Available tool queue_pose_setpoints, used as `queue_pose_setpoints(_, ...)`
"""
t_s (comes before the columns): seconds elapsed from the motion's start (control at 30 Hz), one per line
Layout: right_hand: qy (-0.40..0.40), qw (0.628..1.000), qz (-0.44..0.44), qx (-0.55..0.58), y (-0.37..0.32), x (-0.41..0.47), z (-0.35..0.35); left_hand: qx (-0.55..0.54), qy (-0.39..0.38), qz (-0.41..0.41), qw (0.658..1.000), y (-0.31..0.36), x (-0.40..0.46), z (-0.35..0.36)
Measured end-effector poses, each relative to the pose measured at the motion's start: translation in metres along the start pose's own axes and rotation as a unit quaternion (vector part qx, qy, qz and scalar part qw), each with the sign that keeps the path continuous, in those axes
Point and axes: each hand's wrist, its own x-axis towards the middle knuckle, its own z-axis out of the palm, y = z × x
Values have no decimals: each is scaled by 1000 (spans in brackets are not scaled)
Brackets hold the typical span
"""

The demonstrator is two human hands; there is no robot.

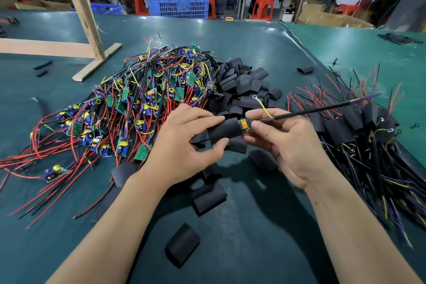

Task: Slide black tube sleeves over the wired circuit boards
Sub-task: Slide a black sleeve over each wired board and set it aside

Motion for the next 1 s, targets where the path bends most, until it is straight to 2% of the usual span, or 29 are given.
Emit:
queue_pose_setpoints(0.27, 47, 998, -6, -38, -2, 0, 4, -7, 14, 16, 1000, 0, 0, 1)
queue_pose_setpoints(0.53, 32, 994, 97, 38, -5, -1, 2, -13, 7, 37, 999, 0, 1, 1)
queue_pose_setpoints(0.67, 40, 996, 71, -21, -2, -2, 3, -9, -21, 47, 999, 0, -1, 3)
queue_pose_setpoints(0.83, 16, 997, 75, 23, -4, -1, 1, -63, -18, 18, 998, 1, -1, 1)
queue_pose_setpoints(1.0, 25, 997, 52, -53, -1, -1, 3, -66, -39, 31, 997, 3, -1, 1)
